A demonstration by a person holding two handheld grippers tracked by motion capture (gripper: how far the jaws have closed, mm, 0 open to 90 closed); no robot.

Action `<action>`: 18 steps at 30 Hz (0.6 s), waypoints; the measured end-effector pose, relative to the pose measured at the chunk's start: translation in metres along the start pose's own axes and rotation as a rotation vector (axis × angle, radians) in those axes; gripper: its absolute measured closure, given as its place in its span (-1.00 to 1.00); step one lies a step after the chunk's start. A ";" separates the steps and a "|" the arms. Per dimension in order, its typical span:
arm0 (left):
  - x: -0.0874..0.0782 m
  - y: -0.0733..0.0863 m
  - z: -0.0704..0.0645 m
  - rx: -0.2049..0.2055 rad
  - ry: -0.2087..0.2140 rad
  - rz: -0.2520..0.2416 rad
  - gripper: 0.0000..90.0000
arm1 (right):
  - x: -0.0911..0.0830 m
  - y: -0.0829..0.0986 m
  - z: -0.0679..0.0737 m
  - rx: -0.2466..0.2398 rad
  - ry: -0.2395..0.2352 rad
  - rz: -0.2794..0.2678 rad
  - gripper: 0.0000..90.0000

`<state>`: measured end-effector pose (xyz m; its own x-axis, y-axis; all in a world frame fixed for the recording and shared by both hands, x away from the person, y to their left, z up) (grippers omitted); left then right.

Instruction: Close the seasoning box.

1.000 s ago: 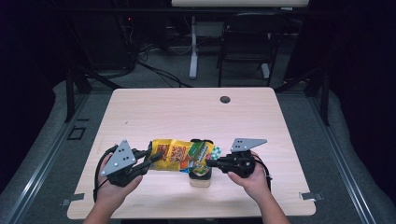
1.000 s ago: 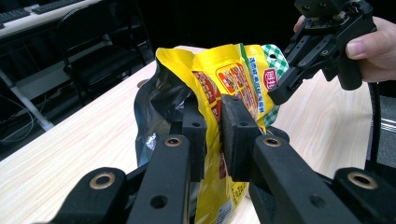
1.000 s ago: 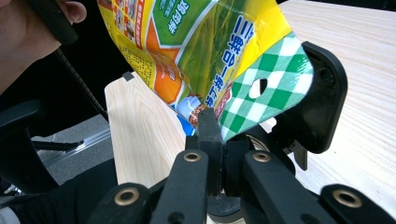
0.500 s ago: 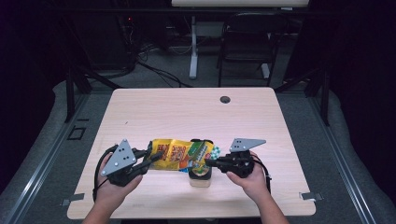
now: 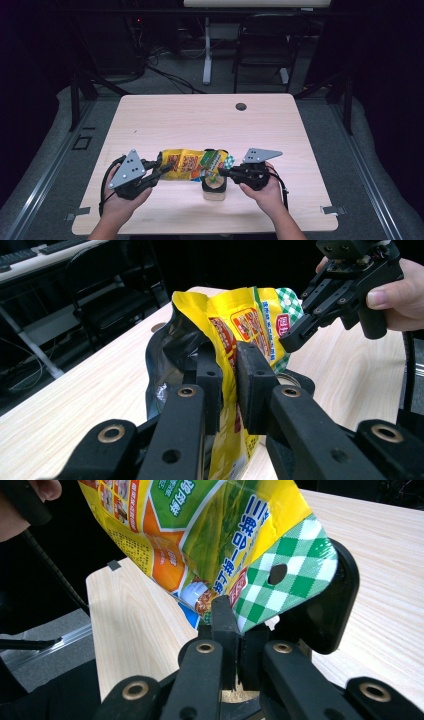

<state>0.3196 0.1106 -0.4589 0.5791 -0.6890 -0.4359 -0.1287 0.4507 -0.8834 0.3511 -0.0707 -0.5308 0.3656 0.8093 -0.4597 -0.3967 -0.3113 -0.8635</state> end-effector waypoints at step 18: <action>0.004 -0.005 -0.004 0.030 -0.001 0.009 0.82 | -0.002 0.003 -0.006 -0.008 0.028 0.015 0.96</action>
<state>0.3196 0.1036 -0.4566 0.5789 -0.6845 -0.4432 -0.1096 0.4732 -0.8741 0.3542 -0.0758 -0.5341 0.3829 0.7907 -0.4777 -0.3955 -0.3270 -0.8583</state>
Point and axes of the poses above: each handheld gripper's, and its own axes: x roughly forward along the jaws, y roughly out of its underside, z roughly to its left, the point moved 10 cm from there along x, roughly forward along the jaws, and after that the axes turned 4 degrees about z, right-handed, at the moved point
